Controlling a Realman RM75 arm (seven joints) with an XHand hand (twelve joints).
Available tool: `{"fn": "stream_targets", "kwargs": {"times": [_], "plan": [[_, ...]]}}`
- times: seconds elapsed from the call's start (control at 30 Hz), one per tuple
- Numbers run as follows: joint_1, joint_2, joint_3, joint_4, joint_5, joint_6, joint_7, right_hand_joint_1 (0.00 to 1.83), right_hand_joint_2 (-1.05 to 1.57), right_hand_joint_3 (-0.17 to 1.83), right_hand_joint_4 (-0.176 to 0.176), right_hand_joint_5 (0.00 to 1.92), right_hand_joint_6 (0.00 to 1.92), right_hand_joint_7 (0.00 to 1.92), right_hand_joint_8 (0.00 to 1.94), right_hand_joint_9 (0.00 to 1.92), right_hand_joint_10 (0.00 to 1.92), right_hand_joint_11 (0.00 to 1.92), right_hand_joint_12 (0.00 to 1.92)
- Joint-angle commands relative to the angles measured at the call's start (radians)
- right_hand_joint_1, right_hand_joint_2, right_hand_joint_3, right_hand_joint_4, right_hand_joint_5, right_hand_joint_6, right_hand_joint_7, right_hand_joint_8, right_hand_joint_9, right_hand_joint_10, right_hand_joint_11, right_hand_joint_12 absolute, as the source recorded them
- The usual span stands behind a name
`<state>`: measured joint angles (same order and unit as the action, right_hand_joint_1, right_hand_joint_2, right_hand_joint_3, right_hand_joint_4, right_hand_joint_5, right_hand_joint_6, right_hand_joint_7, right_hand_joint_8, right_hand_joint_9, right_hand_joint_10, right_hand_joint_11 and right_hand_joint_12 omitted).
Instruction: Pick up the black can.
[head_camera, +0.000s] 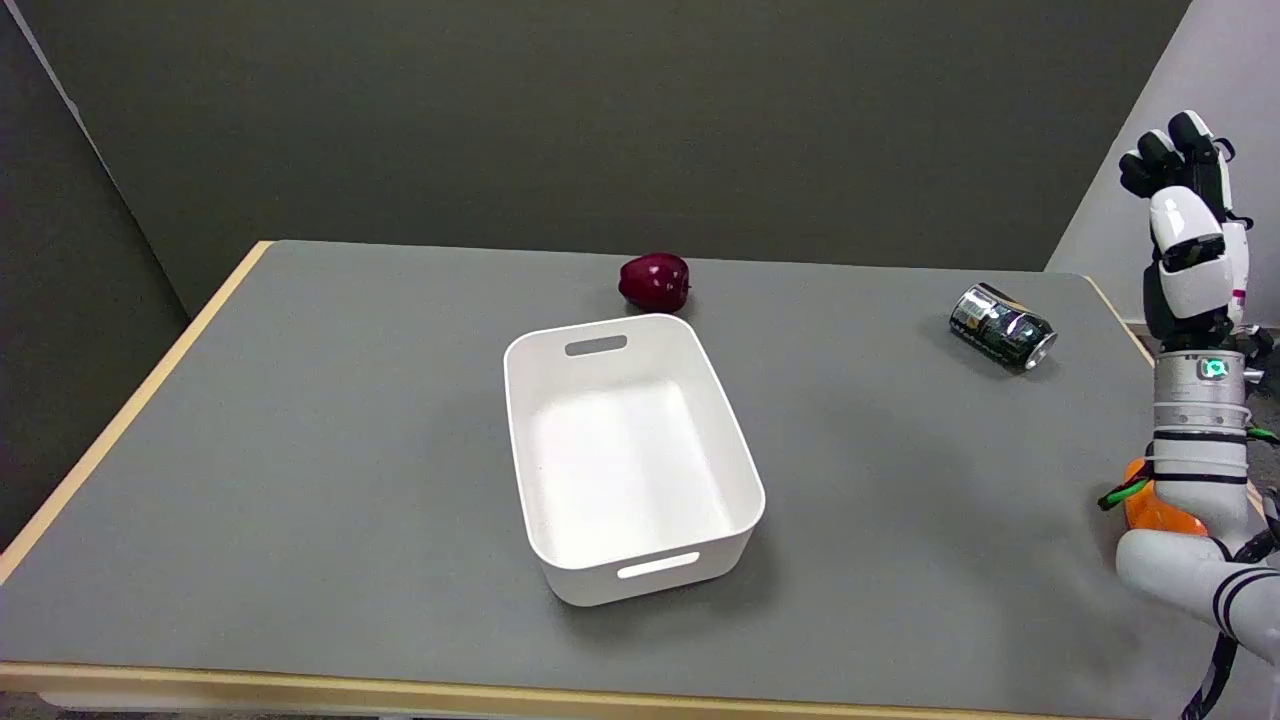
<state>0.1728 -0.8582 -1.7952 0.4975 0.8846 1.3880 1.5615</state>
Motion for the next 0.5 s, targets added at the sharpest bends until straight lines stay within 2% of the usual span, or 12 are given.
{"fn": "stream_targets", "kwargs": {"times": [0.03, 0.33, 0.5], "plan": [[-0.046, 0.011, 0.023, 0.066, -0.01, -0.014, 0.024, 0.24, 0.7, 1.0, 0.029, 0.09, 0.35, 0.24, 0.32, 0.19, 0.68, 0.0, 1.05], [-0.012, 0.007, 0.034, 0.075, -0.118, -0.075, -0.019, 0.26, 0.7, 0.99, 0.03, 0.09, 0.35, 0.23, 0.32, 0.2, 0.69, 0.0, 1.05], [-0.026, 0.007, 0.045, 0.137, -0.136, -0.111, -0.203, 0.32, 0.68, 0.99, 0.021, 0.1, 0.36, 0.23, 0.33, 0.19, 0.7, 0.0, 1.04]]}}
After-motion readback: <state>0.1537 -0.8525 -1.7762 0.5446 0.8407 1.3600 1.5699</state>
